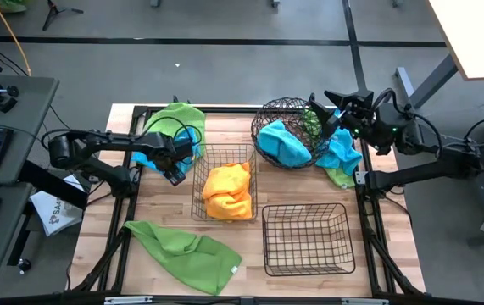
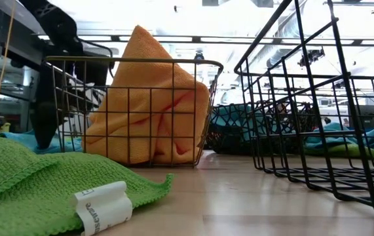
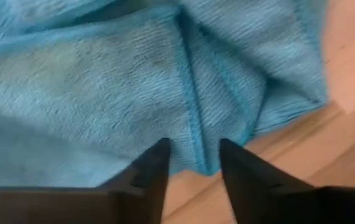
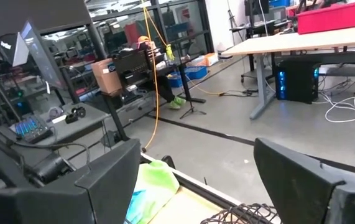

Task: Sort microfiber towel by color & place in baskets
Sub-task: Put the left blue microfiber towel into the top right black metal basket

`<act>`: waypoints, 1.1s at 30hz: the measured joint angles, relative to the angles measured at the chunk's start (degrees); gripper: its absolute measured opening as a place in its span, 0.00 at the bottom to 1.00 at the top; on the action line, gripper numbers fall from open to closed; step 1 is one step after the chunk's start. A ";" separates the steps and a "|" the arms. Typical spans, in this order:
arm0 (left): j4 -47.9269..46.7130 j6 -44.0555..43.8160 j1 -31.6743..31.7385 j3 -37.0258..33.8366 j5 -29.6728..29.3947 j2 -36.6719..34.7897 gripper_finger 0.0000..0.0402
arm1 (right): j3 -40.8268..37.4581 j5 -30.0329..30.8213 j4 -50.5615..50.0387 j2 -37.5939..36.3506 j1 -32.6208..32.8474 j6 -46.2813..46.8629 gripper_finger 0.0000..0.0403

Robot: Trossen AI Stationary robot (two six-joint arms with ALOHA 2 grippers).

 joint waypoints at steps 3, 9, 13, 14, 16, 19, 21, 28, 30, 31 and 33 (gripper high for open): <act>0.80 1.44 0.00 0.09 1.72 -0.06 0.10 | 0.00 0.01 0.00 0.00 -0.45 -0.04 0.77; -4.95 1.18 -0.04 5.27 3.45 -4.68 0.01 | 0.00 0.00 0.00 0.00 -0.91 -0.11 0.77; -10.57 0.88 -0.31 15.43 1.92 -11.81 0.00 | 0.00 0.01 0.00 -0.02 -0.91 -1.20 0.77; -12.46 0.46 -0.33 18.63 0.16 -13.54 0.00 | 0.00 0.01 -0.02 -0.02 -0.91 -1.54 0.77; -15.01 0.08 -0.31 25.66 -5.30 -16.38 0.00 | 0.00 0.00 -0.01 -0.02 -0.91 -1.62 0.77; -14.41 3.79 -0.22 36.66 -13.20 -18.02 0.00 | 0.00 0.02 0.00 -0.02 -0.91 -2.08 0.77; -11.84 8.88 -0.22 43.80 -15.55 -16.56 0.00 | 0.00 0.00 0.26 -0.02 -0.91 -2.54 0.77; -1.71 24.03 -0.22 65.58 -15.44 -1.56 0.00 | 0.00 -3.17 5.18 -0.98 -0.89 -5.26 0.77; 3.44 27.99 -0.22 70.92 -13.45 3.56 0.00 | 0.00 -3.96 6.66 -1.41 -0.89 -6.59 0.77; 6.57 29.60 -0.22 73.46 -12.03 6.04 0.00 | 0.00 -4.07 7.41 -1.70 -0.89 -7.37 0.77; 12.88 33.00 -0.22 77.98 -8.62 11.00 0.00 | 0.00 -4.07 8.76 -2.43 -0.89 -8.53 0.77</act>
